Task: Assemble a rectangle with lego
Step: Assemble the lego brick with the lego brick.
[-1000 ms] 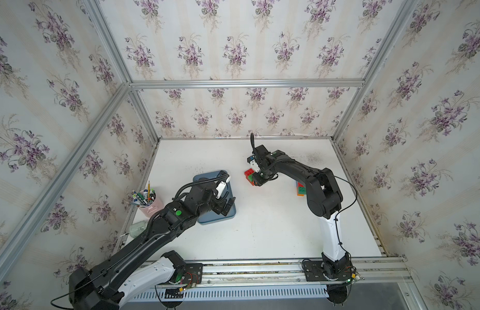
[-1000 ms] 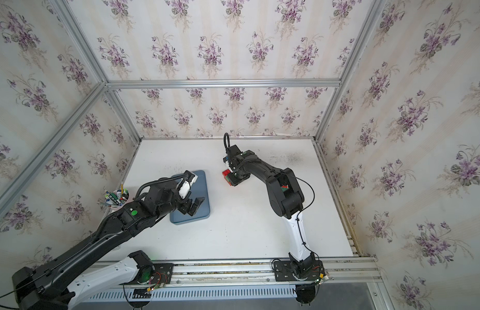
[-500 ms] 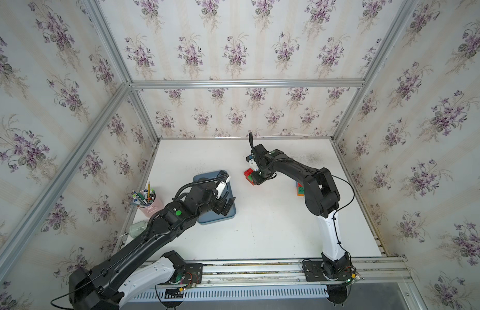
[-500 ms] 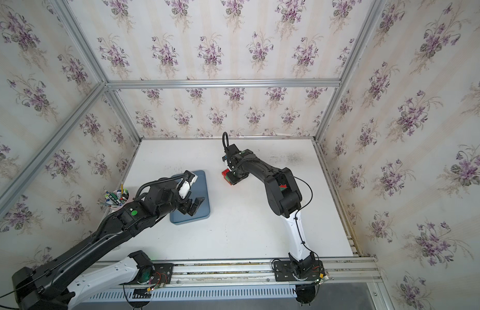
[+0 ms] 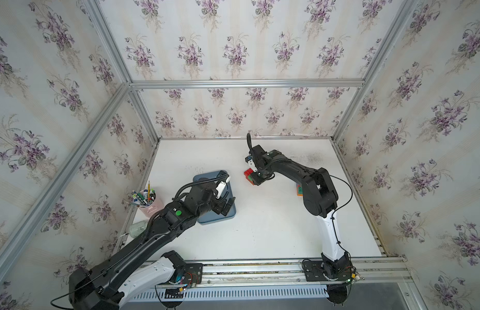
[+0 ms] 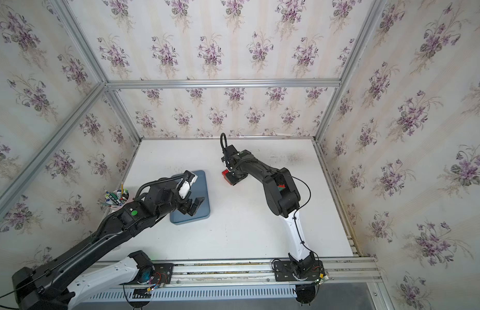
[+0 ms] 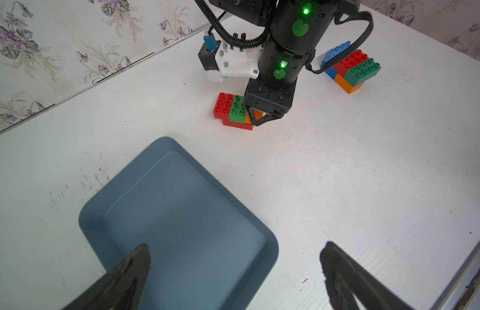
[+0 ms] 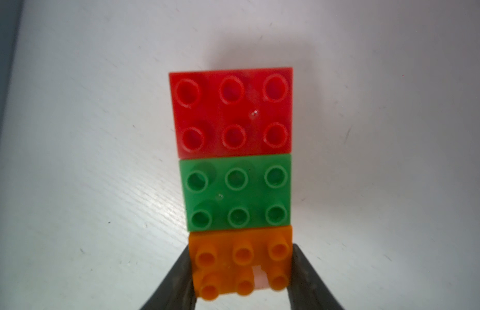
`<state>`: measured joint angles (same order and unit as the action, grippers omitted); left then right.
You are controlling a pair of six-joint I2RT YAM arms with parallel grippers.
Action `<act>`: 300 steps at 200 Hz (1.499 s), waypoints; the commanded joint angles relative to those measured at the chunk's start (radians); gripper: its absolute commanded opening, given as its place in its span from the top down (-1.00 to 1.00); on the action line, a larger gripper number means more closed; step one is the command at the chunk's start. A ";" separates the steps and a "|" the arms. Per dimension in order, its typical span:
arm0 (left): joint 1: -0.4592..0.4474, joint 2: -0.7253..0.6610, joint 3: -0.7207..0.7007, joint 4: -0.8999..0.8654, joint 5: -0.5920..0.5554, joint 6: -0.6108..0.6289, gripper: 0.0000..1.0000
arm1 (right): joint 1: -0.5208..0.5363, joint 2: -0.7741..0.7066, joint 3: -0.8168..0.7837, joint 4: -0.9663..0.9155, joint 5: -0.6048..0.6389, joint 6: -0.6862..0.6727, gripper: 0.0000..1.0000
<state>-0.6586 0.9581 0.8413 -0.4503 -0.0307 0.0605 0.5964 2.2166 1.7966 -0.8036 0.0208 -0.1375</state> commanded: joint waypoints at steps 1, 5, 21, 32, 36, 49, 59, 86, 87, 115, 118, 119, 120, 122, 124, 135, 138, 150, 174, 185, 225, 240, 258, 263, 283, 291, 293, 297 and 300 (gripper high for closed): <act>0.002 -0.002 -0.002 0.019 -0.008 0.002 -1.00 | -0.001 0.011 0.004 -0.028 0.027 -0.003 0.30; 0.001 -0.001 -0.002 0.019 -0.008 0.003 -1.00 | -0.001 0.012 0.004 -0.029 0.028 -0.004 0.30; 0.000 -0.001 -0.001 0.019 -0.009 0.002 -1.00 | -0.001 0.015 0.005 -0.033 0.027 -0.008 0.30; 0.002 -0.001 -0.004 0.019 -0.009 0.002 -1.00 | 0.000 0.017 0.005 -0.037 0.028 -0.010 0.30; 0.002 -0.001 -0.003 0.019 -0.009 0.003 -1.00 | 0.000 0.018 0.006 -0.038 0.028 -0.011 0.30; 0.001 -0.001 -0.004 0.019 -0.010 0.002 -1.00 | 0.000 0.023 0.006 -0.042 0.024 -0.016 0.30; 0.002 -0.001 -0.003 0.019 -0.008 0.003 -1.00 | 0.000 0.026 0.006 -0.045 0.017 -0.020 0.30; 0.002 0.002 -0.004 0.021 -0.008 0.003 -1.00 | 0.001 0.037 0.010 -0.057 0.011 -0.027 0.30; 0.000 0.002 -0.004 0.020 -0.008 0.003 -1.00 | 0.001 0.037 0.009 -0.057 0.011 -0.028 0.30; 0.001 0.004 -0.004 0.021 -0.008 0.003 -1.00 | 0.000 0.037 0.009 -0.059 0.016 -0.029 0.31; 0.002 0.004 -0.002 0.021 -0.008 0.002 -1.00 | 0.000 0.036 0.009 -0.060 0.016 -0.031 0.31; 0.002 0.004 -0.002 0.021 -0.008 0.002 -1.00 | 0.000 0.036 0.010 -0.060 0.017 -0.030 0.31; 0.001 0.004 -0.002 0.019 -0.008 0.003 -1.00 | -0.001 0.037 0.010 -0.060 0.017 -0.030 0.30; 0.002 0.004 -0.001 0.020 -0.008 0.003 -1.00 | -0.001 0.037 0.011 -0.059 0.017 -0.030 0.30; 0.002 0.004 -0.002 0.020 -0.008 0.002 -1.00 | -0.001 0.038 0.011 -0.060 0.019 -0.031 0.30; 0.000 0.005 -0.001 0.021 -0.008 0.002 -1.00 | 0.000 0.037 0.011 -0.059 0.021 -0.031 0.30; 0.002 0.005 -0.001 0.021 -0.008 0.003 -1.00 | -0.001 0.037 0.011 -0.059 0.019 -0.031 0.31; 0.002 0.005 -0.002 0.020 -0.008 0.003 -1.00 | 0.000 0.037 0.010 -0.060 0.021 -0.033 0.30; 0.001 0.004 -0.003 0.019 -0.009 0.003 -1.00 | 0.000 0.039 0.013 -0.059 0.021 -0.033 0.30; 0.001 0.004 -0.004 0.019 -0.011 0.003 -1.00 | 0.000 0.040 0.016 -0.059 0.019 -0.031 0.30; 0.001 0.003 -0.003 0.018 -0.012 0.001 -1.00 | 0.002 0.063 0.060 -0.103 0.025 -0.019 0.30; 0.002 0.003 -0.004 0.018 -0.013 -0.001 -1.00 | 0.003 0.070 0.074 -0.119 0.031 -0.013 0.31; 0.002 0.002 -0.003 0.018 -0.014 0.001 -1.00 | 0.003 0.065 0.078 -0.119 0.031 -0.009 0.31; 0.000 0.002 -0.003 0.017 -0.012 -0.001 -1.00 | 0.003 0.063 0.078 -0.118 0.031 -0.010 0.31; 0.001 0.004 -0.003 0.018 -0.012 0.001 -1.00 | 0.003 0.060 0.086 -0.120 0.032 -0.010 0.32; 0.002 0.004 -0.004 0.018 -0.012 0.001 -1.00 | 0.003 0.060 0.089 -0.120 0.033 -0.010 0.32; 0.002 0.004 -0.003 0.017 -0.013 0.001 -1.00 | 0.003 0.060 0.090 -0.121 0.033 -0.011 0.32; 0.001 0.004 -0.003 0.017 -0.014 0.001 -1.00 | 0.003 0.059 0.093 -0.122 0.034 -0.010 0.32; 0.001 0.004 -0.003 0.017 -0.014 0.001 -1.00 | 0.003 0.059 0.094 -0.122 0.036 -0.011 0.32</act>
<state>-0.6586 0.9627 0.8383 -0.4503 -0.0341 0.0601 0.5999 2.2665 1.8828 -0.8875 0.0360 -0.1566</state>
